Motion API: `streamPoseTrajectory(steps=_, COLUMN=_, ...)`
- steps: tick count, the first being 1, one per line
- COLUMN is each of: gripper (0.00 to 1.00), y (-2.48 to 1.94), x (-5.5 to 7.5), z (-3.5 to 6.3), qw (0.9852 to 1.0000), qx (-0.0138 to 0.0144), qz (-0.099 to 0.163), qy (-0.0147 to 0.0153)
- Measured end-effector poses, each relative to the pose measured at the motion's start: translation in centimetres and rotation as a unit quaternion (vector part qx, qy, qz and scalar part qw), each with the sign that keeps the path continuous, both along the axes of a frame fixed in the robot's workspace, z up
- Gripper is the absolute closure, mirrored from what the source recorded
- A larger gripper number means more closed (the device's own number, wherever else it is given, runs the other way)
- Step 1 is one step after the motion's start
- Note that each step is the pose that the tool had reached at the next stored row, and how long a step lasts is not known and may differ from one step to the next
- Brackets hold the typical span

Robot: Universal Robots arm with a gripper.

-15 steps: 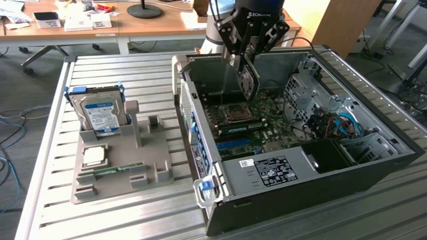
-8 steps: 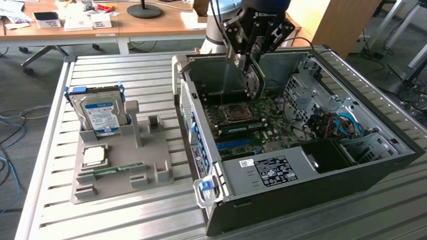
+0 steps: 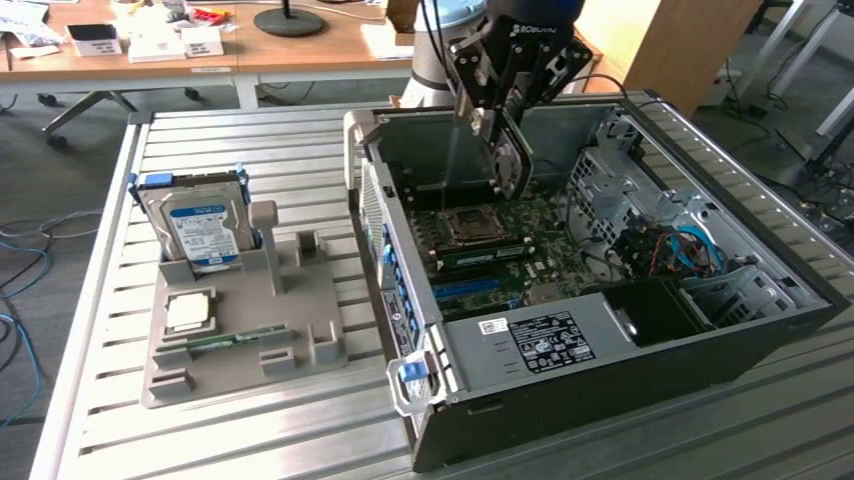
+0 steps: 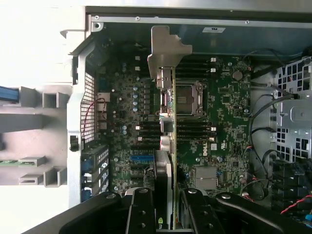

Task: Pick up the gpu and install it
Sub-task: 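Pick up the gpu and move the gpu toward the slot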

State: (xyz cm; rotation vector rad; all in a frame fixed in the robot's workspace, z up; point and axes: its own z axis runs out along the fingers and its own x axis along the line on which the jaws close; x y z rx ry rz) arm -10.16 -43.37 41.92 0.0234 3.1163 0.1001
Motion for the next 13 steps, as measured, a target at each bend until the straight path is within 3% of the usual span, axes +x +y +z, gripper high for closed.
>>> streamPoseTrajectory(steps=13, gripper=0.73, y=0.00, x=2.2, z=0.00, qw=1.0000, qx=0.0000, qz=0.000, qy=0.0000)
